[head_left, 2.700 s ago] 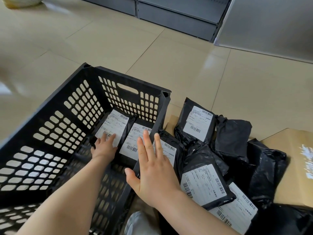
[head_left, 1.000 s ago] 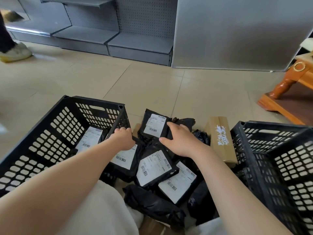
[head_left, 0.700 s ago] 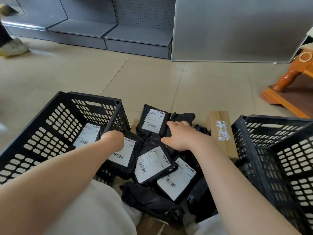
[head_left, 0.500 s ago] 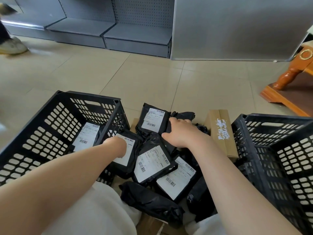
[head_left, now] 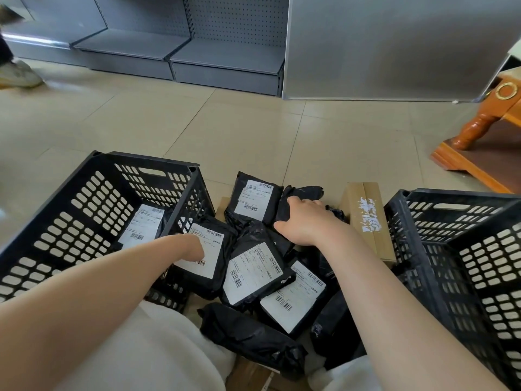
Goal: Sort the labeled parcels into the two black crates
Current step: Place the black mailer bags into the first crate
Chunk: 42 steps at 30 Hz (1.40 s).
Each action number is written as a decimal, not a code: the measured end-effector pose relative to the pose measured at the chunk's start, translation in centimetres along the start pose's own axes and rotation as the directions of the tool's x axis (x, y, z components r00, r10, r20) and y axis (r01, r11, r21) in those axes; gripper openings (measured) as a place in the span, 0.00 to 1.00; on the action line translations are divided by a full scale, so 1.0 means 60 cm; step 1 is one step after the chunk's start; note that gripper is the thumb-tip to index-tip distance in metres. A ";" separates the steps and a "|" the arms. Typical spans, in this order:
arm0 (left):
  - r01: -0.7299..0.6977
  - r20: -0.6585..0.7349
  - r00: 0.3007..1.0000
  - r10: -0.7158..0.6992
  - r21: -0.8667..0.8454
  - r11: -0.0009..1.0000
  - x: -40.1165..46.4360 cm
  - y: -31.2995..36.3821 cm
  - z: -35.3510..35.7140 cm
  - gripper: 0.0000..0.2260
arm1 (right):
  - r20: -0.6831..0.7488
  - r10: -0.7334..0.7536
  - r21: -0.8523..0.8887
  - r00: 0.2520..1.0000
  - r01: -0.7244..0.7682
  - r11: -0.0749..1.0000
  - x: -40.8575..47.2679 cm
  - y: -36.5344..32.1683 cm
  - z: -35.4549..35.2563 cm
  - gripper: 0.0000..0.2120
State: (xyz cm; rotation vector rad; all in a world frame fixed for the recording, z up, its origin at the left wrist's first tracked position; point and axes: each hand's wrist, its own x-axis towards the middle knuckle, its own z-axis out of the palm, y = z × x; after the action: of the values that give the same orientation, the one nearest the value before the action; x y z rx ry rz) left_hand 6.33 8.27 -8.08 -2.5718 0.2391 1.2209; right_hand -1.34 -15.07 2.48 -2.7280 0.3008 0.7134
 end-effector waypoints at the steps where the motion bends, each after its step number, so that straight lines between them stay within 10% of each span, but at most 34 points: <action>1: 0.022 -0.019 1.000 -0.022 -0.001 1.000 0.005 -0.007 0.004 0.14 | 0.004 0.001 0.001 1.000 -0.001 1.000 0.000 0.000 0.000 0.35; 13: -0.114 -0.315 0.948 -0.036 -0.445 0.888 0.019 -0.026 0.009 0.16 | 0.013 -0.002 -0.032 1.000 0.002 0.999 0.011 -0.009 0.009 0.33; 30: -0.414 -0.461 0.887 0.011 -0.787 0.458 -0.013 0.019 -0.051 0.10 | 0.206 0.049 -0.073 0.977 -0.035 0.997 0.028 0.010 0.048 0.31; 42: -0.433 -0.491 0.825 0.280 -0.868 -0.244 -0.063 0.011 -0.098 0.15 | 0.015 0.138 0.444 0.990 -0.130 0.887 0.034 0.007 0.035 0.40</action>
State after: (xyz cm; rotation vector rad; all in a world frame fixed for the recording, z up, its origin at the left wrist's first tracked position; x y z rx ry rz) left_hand 8.07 5.82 -1.73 -4.2056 0.0467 2.0417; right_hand -0.64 -14.99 -0.41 -2.2923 0.5845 0.5703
